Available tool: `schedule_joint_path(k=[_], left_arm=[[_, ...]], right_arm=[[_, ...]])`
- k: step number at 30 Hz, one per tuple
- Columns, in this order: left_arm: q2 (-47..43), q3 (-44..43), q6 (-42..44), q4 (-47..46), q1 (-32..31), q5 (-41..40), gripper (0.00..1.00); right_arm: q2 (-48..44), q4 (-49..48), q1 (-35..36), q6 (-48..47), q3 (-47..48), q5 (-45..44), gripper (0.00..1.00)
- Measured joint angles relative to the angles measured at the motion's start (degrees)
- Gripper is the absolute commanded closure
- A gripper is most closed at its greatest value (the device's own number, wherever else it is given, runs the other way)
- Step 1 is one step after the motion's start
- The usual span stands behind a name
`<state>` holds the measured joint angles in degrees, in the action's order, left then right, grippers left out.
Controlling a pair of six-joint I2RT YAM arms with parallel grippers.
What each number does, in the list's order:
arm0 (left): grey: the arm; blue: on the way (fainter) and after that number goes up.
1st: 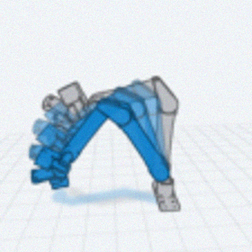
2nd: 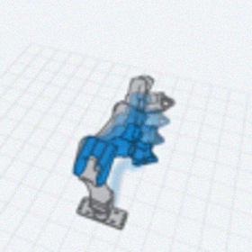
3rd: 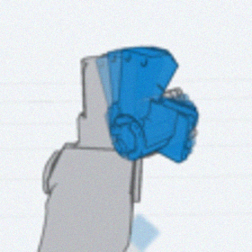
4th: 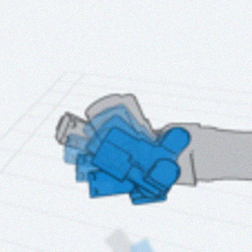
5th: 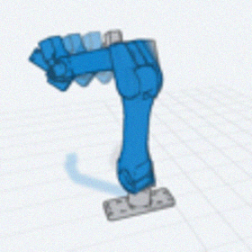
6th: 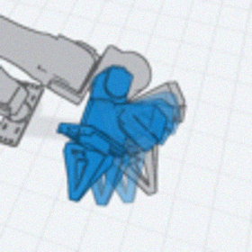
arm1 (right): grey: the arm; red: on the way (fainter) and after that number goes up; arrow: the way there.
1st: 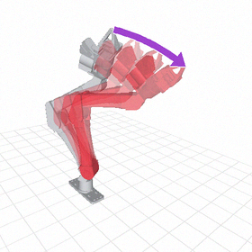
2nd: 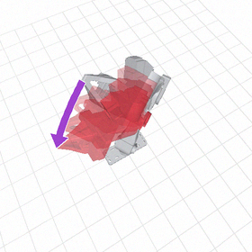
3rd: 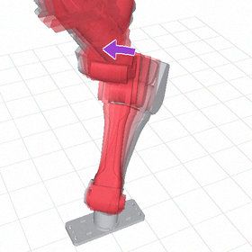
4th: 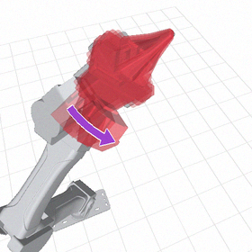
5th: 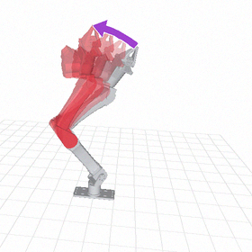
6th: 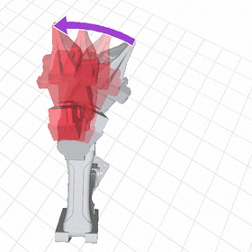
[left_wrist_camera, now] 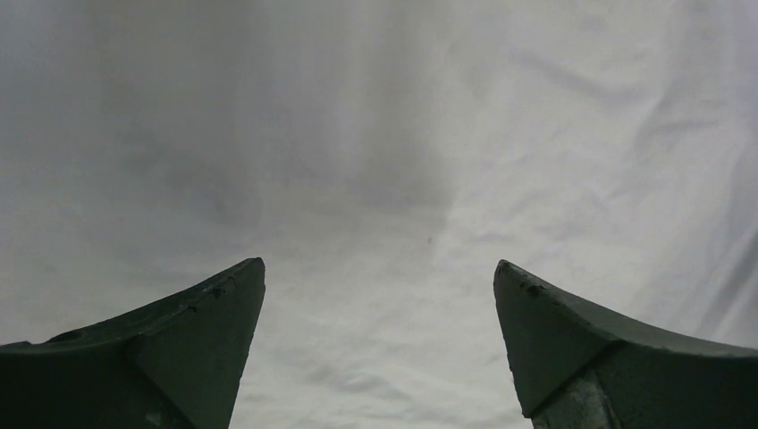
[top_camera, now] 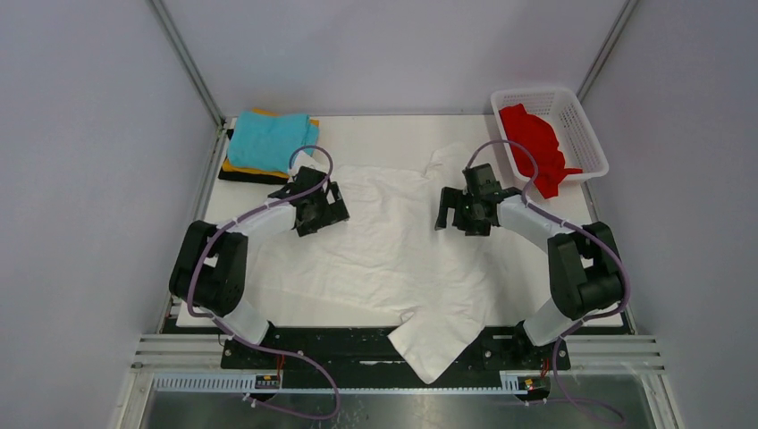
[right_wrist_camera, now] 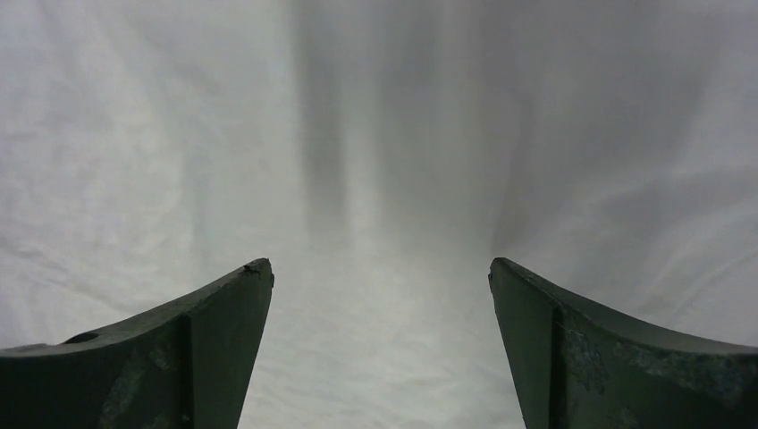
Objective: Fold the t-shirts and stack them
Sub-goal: Flatten out the tshirt
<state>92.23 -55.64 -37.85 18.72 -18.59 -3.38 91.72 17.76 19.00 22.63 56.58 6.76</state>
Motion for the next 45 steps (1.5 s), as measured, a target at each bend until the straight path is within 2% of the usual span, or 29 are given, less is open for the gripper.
schedule_joint_path(k=[4,12,17,20,24,34,40,45], left_arm=[[-0.74,4.83,-1.75,-0.42,-1.27,0.81,0.01],[-7.26,12.55,-5.31,-3.17,-4.04,0.9,0.01],[-11.47,16.65,-7.56,-4.31,-5.88,0.79,0.01],[-12.13,17.16,-8.76,-4.24,-5.99,0.31,0.01],[-11.04,15.93,-9.73,-3.13,-6.03,-0.39,0.01],[0.31,4.17,-10.01,-0.17,-3.72,-1.29,0.01],[5.33,-1.81,-9.07,1.44,-2.8,-0.22,0.01],[3.37,-1.73,-8.04,4.09,-2.75,0.02,0.01]], right_arm=[[-0.07,0.46,0.02,3.32,-4.87,-0.68,0.0],[-2.01,0.98,-0.68,5.68,-7.91,-2.78,0.01],[-2.25,2.67,-3.56,5.75,-7.76,-3.34,0.01],[0.68,4.55,-5.31,5.68,-4.59,-3.58,0.01],[6.05,5.64,-6.45,5.03,1.49,-3.87,0.01],[18.27,11.78,-9.25,1.51,18.43,-2.75,0.01],[21.38,13.53,-9.86,0.02,24.35,-2.38,0.0],[21.68,14.56,-9.97,-1.53,27.8,-3.13,0.0]])
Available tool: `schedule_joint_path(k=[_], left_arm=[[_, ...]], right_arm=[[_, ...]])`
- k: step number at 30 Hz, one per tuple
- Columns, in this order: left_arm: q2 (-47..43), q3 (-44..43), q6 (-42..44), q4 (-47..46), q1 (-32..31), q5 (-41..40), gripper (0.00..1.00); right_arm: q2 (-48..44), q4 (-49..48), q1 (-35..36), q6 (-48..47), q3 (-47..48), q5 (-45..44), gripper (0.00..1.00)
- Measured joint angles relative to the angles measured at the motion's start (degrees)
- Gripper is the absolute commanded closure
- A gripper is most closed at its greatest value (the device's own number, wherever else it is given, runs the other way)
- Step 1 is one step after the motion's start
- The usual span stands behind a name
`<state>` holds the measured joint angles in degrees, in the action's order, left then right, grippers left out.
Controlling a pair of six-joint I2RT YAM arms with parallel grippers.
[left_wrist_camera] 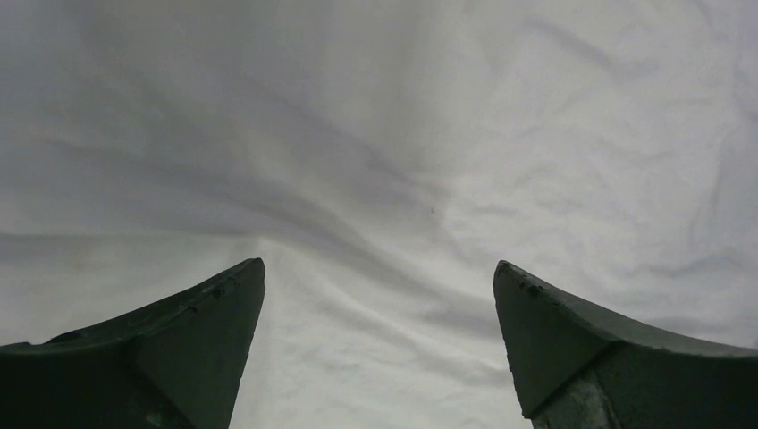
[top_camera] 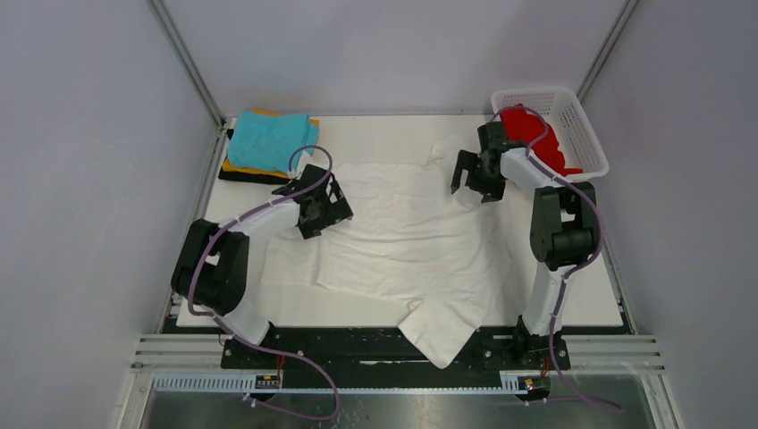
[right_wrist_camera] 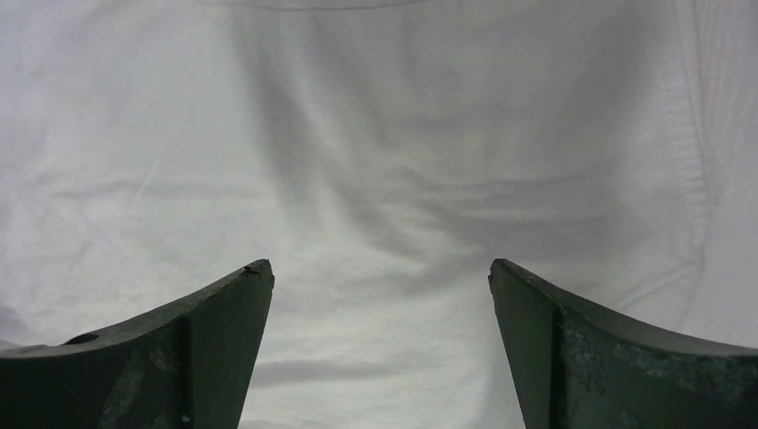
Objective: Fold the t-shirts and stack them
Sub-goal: Flatten out the tshirt, then grab the side of the flattened tshirt closest away from the robot with both arms
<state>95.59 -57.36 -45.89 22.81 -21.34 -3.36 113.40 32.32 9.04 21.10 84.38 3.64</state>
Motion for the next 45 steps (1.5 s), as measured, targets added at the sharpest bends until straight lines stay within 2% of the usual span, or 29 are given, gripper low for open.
schedule_joint_path(k=[3,7,11,14,18,22,30,35,45], left_arm=[[-6.69,2.16,0.22,1.92,-0.02,-1.16,0.01],[-21.57,7.19,-0.74,3.87,0.68,-4.11,0.01],[-32.98,14.78,-4.04,6.27,5.99,-5.75,0.01],[-37.42,20.0,-7.52,12.02,9.84,-8.96,0.01],[-40.87,23.34,-12.57,21.27,11.52,-13.9,0.06],[-41.31,24.9,-15.98,24.96,12.66,-16.79,0.13],[-31.71,27.58,-18.78,22.34,13.51,-17.11,0.45],[-27.36,25.44,-18.88,19.78,13.55,-17.7,0.51],[-23.02,22.86,-18.88,17.4,13.99,-18.47,0.52]], right_arm=[[-2.69,-0.76,0.0,-0.57,-1.77,-0.09,0.01],[-13.16,-1.97,0.02,-0.7,-9.81,-0.17,0.0],[-23.26,-3.54,0.0,-0.26,-16.26,-1.66,0.01],[-29.09,-5.46,0.0,0.37,-21.05,-2.8,0.01],[-31.93,-6.86,0.0,1.18,-24.52,-3.19,0.01],[-31.93,-7.58,0.0,1.44,-25.03,-3.17,0.01],[-31.93,-7.87,-0.02,1.42,-25.03,-3.17,0.01],[-31.93,-7.85,-0.09,1.42,-25.03,-3.17,0.0],[-33.53,-7.76,-0.09,1.44,-25.14,-3.15,0.01]])
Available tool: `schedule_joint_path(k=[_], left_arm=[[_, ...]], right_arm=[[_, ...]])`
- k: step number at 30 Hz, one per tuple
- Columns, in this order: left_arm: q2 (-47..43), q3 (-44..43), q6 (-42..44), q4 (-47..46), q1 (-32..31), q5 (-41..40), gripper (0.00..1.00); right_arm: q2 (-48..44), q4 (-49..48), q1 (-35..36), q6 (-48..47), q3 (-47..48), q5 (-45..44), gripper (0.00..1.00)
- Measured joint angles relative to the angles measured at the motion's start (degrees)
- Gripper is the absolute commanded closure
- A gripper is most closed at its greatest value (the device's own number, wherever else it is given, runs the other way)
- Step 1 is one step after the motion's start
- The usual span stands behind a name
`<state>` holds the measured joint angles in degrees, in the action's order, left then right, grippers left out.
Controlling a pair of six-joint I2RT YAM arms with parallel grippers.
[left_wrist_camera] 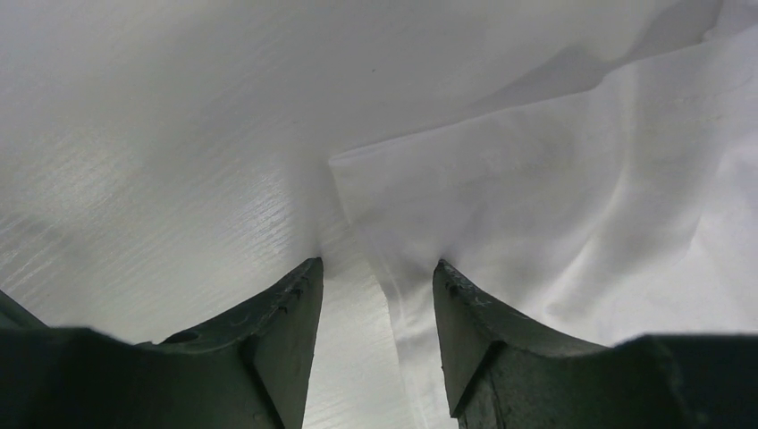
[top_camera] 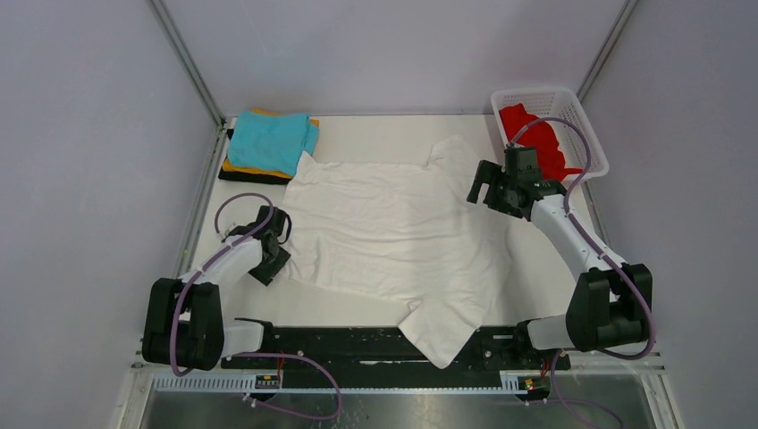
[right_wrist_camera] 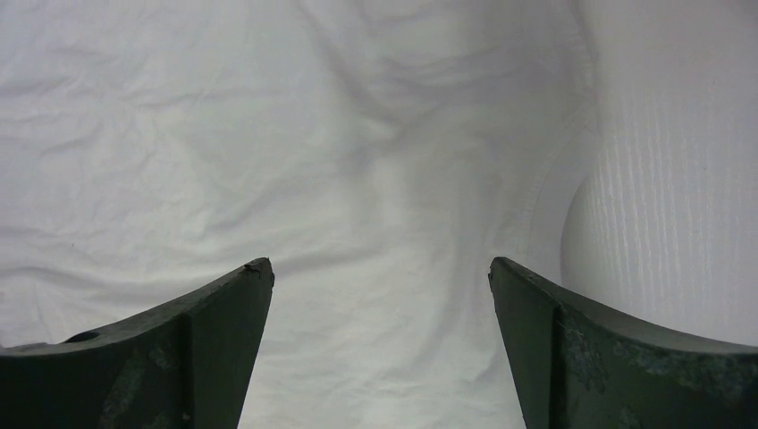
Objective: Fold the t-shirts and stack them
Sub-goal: Grab the side of the flattened tshirt closest away from the robot with both arms
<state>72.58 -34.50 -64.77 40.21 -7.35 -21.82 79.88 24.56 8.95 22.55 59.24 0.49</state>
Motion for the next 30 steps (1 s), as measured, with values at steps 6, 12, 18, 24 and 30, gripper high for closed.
schedule_joint_path(k=[6,12,18,24,30], left_arm=[[0.76,-0.55,-0.02,-0.72,0.22,-0.7,0.52],[0.7,-0.55,0.02,-1.36,0.55,-0.98,0.53],[-1.11,-0.55,0.22,-1.33,1.01,-1.2,0.51],[-1.07,-0.52,0.44,-1.42,1.27,-1.22,0.55],[1.44,-0.61,0.83,-2.4,1.31,-0.72,0.74]], right_arm=[[-1.22,0.0,0.0,0.0,-0.09,-0.04,0.01],[-1.29,0.28,0.0,-0.04,-0.09,-0.04,0.01],[-1.29,0.28,0.0,-0.07,-0.09,-0.5,0.01],[-1.29,0.28,0.0,-0.07,-0.09,-0.66,0.01],[-1.27,0.28,0.0,-0.07,-0.09,-0.72,0.01]])
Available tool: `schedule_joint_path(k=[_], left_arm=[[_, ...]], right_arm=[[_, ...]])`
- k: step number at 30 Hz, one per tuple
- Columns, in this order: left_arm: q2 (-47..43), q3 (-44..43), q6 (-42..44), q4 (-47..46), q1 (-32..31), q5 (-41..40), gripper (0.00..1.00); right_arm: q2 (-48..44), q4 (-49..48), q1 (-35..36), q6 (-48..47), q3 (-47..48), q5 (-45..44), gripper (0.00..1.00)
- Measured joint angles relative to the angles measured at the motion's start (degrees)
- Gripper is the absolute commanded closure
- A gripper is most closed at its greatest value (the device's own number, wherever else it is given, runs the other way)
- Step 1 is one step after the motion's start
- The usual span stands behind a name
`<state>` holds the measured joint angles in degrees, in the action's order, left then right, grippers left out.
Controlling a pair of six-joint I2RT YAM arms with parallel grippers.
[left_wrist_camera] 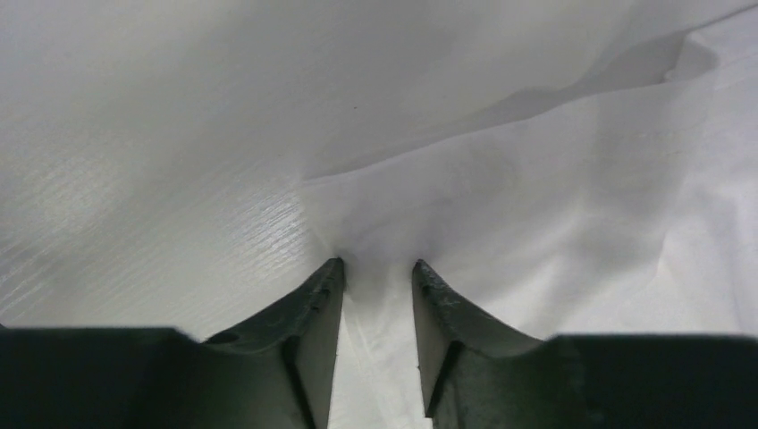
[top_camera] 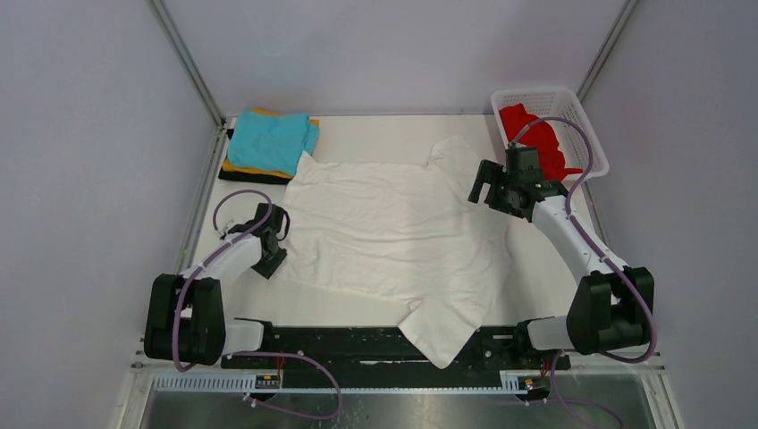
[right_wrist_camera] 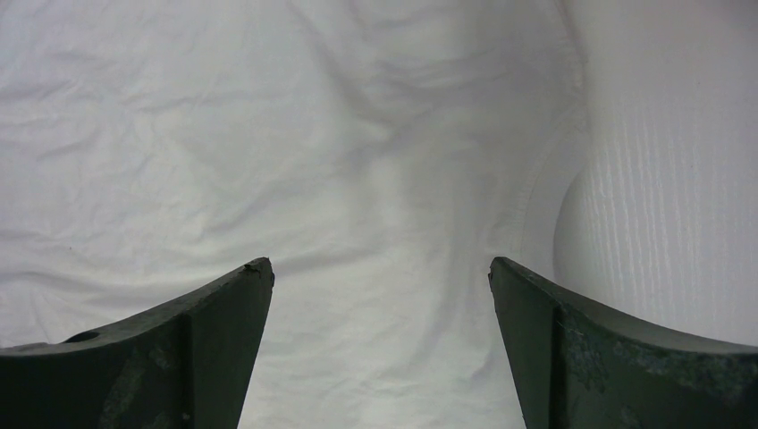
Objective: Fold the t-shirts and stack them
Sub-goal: Grab the side of the flattened tshirt closest away from the robot with both arms
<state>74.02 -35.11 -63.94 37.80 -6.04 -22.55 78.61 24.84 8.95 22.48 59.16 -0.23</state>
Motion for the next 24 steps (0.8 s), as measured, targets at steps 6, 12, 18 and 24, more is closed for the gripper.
schedule_joint_path(k=[6,12,18,24], left_arm=[[1.84,-1.2,0.63,-1.97,0.0,0.48,1.0],[-0.44,0.17,0.94,-1.86,0.04,0.92,1.0],[-6.69,4.2,0.92,-0.2,0.04,2.54,1.0],[-9.18,5.9,0.98,-0.76,0.04,2.84,1.0]], right_arm=[[-0.02,0.17,0.0,0.07,0.0,-0.31,0.02],[-1.51,3.1,1.36,0.48,-1.03,-0.17,0.03],[-4.87,9.05,16.52,0.33,-3.93,-1.7,0.05],[-6.03,13.0,23.21,2.67,-12.41,-0.83,0.02]])
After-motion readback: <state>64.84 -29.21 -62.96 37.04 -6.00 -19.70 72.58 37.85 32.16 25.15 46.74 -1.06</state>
